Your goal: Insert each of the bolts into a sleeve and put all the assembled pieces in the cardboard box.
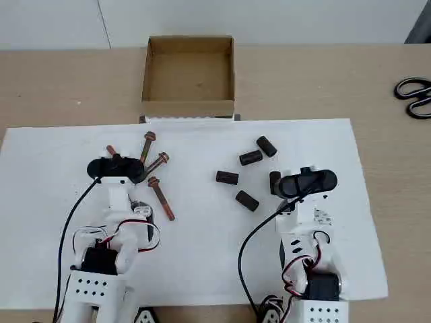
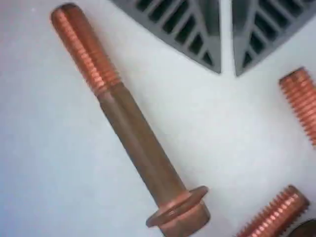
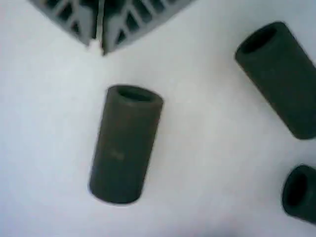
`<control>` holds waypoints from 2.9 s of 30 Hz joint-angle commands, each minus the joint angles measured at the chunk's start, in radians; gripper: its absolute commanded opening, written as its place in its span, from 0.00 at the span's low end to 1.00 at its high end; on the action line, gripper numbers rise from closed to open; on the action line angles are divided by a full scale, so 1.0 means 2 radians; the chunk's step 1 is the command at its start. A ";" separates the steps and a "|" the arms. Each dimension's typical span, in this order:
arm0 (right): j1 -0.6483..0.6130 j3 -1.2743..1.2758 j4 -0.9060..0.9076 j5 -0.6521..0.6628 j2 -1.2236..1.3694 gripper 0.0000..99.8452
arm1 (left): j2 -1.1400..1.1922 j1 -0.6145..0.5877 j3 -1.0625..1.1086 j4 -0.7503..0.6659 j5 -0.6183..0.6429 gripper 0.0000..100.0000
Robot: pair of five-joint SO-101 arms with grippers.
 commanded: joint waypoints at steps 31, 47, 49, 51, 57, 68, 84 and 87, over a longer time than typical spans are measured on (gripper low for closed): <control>-0.004 -0.908 0.350 0.073 0.735 0.01 | 0.513 -0.057 -0.774 0.417 -0.134 0.01; -0.060 -0.908 0.369 -0.013 0.925 0.09 | 0.673 -0.124 -0.774 0.404 -0.137 0.12; -0.073 -0.908 0.367 -0.015 0.933 0.09 | 0.686 -0.125 -0.774 0.400 -0.137 0.12; -0.079 -0.908 0.366 -0.015 0.942 0.09 | 0.698 -0.127 -0.774 0.399 -0.138 0.12; -0.078 -0.908 0.360 -0.012 0.987 0.09 | 0.717 -0.124 -0.774 0.393 -0.138 0.12; -0.078 -0.908 0.334 -0.008 1.035 0.09 | 0.719 -0.127 -0.774 0.387 -0.150 0.11; -0.069 -0.911 0.331 -0.006 1.088 0.09 | 0.719 -0.127 -0.774 0.390 -0.162 0.11; -0.070 -0.911 0.333 -0.005 1.088 0.09 | 0.720 -0.126 -0.774 0.388 -0.162 0.11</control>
